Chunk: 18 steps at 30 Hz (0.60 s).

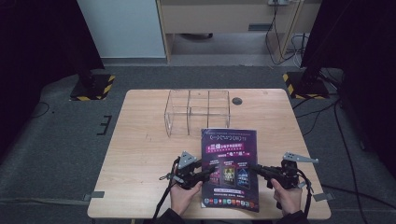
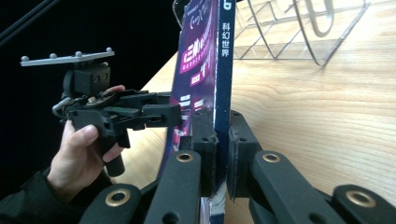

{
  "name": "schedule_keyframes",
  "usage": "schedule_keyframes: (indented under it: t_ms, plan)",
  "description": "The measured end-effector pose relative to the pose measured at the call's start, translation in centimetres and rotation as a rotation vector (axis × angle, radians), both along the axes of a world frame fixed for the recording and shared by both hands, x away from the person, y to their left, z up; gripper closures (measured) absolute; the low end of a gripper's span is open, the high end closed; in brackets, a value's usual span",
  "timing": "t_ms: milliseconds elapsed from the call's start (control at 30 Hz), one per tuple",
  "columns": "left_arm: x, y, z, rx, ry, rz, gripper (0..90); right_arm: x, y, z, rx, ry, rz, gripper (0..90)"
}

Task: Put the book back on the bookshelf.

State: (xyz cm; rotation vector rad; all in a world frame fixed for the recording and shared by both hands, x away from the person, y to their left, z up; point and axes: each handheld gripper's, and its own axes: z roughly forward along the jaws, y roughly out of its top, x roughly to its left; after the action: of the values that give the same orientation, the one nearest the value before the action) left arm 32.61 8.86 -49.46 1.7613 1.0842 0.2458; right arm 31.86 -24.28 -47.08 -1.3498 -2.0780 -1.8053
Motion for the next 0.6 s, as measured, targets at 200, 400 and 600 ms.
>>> schedule_keyframes:
  t_ms: [200, 400, 600]
  plan:
    - [-0.1, 2.2, 0.9, 0.024, -0.016, 0.036, 39.2, -0.2, 0.2, 0.6, 0.005, -0.009, 0.007, 84.7]
    - [-0.2, 4.8, 1.2, 0.07, -0.016, 0.075, 37.9, -0.3, 0.4, 1.5, 0.015, -0.032, 0.01, 84.7]
    - [-0.6, 9.2, 0.2, 0.128, 0.013, 0.168, 37.2, -0.3, 0.8, 3.3, 0.031, -0.081, 0.01, 84.7]
